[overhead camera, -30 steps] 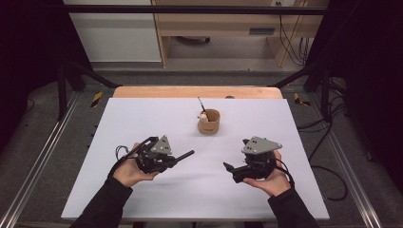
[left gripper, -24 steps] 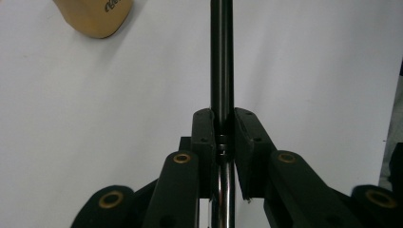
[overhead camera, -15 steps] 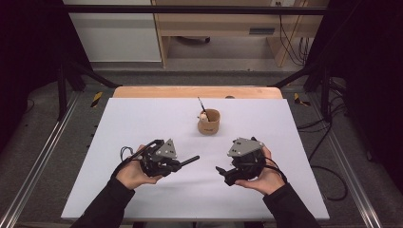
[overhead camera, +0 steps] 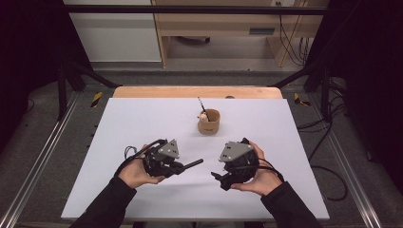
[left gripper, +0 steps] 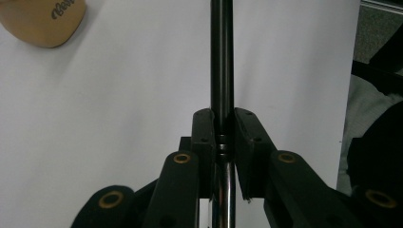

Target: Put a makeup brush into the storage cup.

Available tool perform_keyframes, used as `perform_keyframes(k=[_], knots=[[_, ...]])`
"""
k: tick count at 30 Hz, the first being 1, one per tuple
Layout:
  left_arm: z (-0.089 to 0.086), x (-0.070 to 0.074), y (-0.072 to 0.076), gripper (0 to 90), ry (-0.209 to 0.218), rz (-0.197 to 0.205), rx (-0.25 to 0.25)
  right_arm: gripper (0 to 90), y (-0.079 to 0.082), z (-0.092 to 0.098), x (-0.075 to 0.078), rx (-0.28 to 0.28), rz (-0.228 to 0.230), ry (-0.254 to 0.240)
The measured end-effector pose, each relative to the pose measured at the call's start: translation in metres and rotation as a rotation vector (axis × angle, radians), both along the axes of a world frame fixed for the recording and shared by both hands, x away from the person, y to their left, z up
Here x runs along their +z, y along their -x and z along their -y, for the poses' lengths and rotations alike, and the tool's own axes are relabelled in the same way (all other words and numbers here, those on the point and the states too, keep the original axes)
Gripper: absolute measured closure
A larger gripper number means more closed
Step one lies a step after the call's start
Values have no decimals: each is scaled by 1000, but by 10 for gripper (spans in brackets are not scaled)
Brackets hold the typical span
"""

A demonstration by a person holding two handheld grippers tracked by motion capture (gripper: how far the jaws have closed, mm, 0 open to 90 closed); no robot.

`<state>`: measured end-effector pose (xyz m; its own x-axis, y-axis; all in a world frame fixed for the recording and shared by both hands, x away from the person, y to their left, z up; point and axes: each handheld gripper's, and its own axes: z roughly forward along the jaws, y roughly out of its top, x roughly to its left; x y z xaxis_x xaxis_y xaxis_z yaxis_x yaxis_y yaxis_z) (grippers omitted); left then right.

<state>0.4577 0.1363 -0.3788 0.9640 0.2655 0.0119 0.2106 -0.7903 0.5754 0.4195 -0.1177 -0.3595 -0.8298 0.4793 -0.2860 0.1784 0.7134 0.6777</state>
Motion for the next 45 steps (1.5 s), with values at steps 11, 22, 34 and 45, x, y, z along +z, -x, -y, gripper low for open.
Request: perform_keyframes(k=[11,22,34,45], knots=[[8,-1,-1,790,8,-20,-46,87,4,-11,-2,66,6,64],[15,0,-3,791,10,-42,-39,141,7,-20,-6,123,18,125],[21,-2,-5,790,8,-92,-45,190,8,-27,-11,179,46,178],[25,-3,-6,790,2,-115,-40,213,9,-33,-17,215,50,225]])
